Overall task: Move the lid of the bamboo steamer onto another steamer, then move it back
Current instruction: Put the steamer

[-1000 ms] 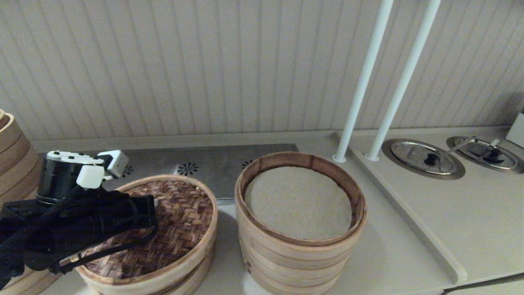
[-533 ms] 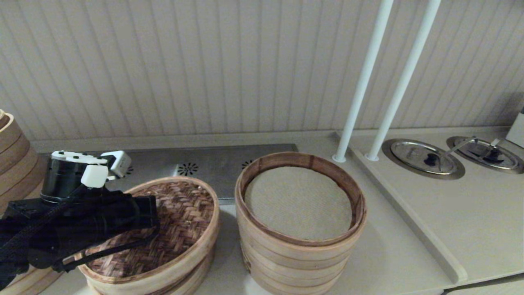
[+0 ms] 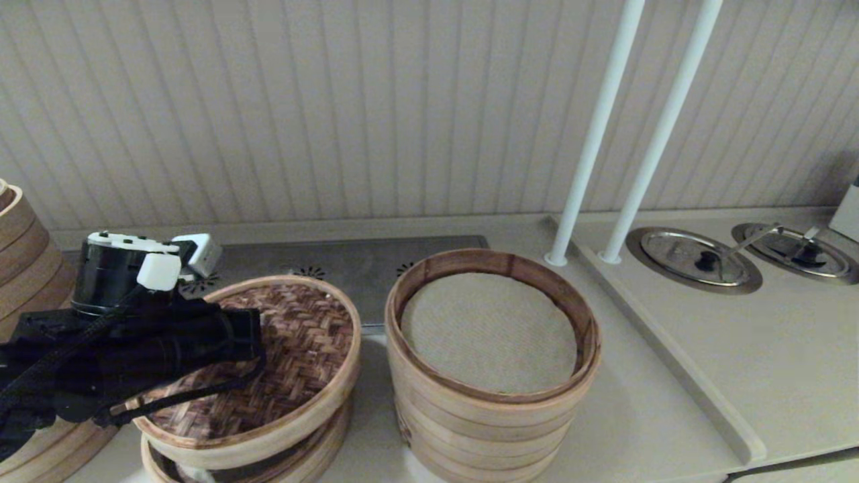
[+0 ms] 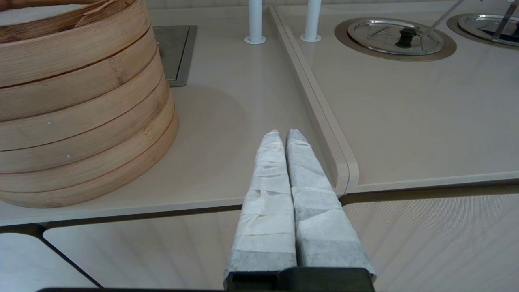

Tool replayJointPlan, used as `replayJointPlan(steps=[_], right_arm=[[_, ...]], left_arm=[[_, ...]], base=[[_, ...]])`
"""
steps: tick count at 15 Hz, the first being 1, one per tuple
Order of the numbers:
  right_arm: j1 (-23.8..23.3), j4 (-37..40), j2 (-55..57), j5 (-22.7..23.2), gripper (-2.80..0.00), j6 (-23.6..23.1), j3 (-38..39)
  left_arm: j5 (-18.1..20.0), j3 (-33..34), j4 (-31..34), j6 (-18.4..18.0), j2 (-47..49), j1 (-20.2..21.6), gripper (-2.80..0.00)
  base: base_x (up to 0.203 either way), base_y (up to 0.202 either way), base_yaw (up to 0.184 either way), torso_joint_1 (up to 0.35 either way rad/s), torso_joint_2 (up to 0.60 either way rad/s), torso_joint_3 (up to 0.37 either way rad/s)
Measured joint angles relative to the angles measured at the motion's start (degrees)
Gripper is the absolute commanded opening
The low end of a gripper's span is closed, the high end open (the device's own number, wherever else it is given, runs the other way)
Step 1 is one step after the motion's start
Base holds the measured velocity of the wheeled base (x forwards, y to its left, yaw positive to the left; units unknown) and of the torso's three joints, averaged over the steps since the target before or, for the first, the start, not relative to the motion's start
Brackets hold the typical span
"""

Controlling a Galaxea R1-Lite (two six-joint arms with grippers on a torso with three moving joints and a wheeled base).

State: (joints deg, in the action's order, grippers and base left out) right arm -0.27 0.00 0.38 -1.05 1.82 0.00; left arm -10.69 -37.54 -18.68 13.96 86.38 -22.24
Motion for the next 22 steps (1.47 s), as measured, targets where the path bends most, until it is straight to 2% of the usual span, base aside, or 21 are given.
replayJointPlan(steps=[2, 6, 7, 10, 14, 22], right_arm=[[0.0, 0.0, 0.0, 0.0, -2.8, 0.02, 0.0], [0.0, 0.0, 0.0, 0.0, -2.8, 0.02, 0.0], [0.0, 0.0, 0.0, 0.0, -2.8, 0.02, 0.0], [0.0, 0.0, 0.0, 0.0, -2.8, 0.02, 0.0], [0.0, 0.0, 0.0, 0.0, -2.8, 0.02, 0.0], [0.0, 0.0, 0.0, 0.0, -2.8, 0.02, 0.0]], left_arm=[[-0.11, -1.31, 4.21, -1.73, -0.77, 0.22, -2.8], [0.59, -6.34, 19.07, -3.05, -1.49, 1.26, -2.8], [0.61, -6.47, 20.28, -3.22, -1.14, 1.51, -2.8], [0.8, -6.52, 18.73, -2.93, -0.52, 1.69, -2.8], [0.79, -5.08, 10.99, -2.81, 0.56, 1.82, -2.8], [0.84, -3.87, 4.4, -2.28, 5.75, 2.46, -2.8]], base=[[0.0, 0.0, 0.0, 0.0, 0.0, 0.0], [0.0, 0.0, 0.0, 0.0, 0.0, 0.0], [0.0, 0.0, 0.0, 0.0, 0.0, 0.0], [0.0, 0.0, 0.0, 0.0, 0.0, 0.0], [0.0, 0.0, 0.0, 0.0, 0.0, 0.0], [0.0, 0.0, 0.0, 0.0, 0.0, 0.0]])
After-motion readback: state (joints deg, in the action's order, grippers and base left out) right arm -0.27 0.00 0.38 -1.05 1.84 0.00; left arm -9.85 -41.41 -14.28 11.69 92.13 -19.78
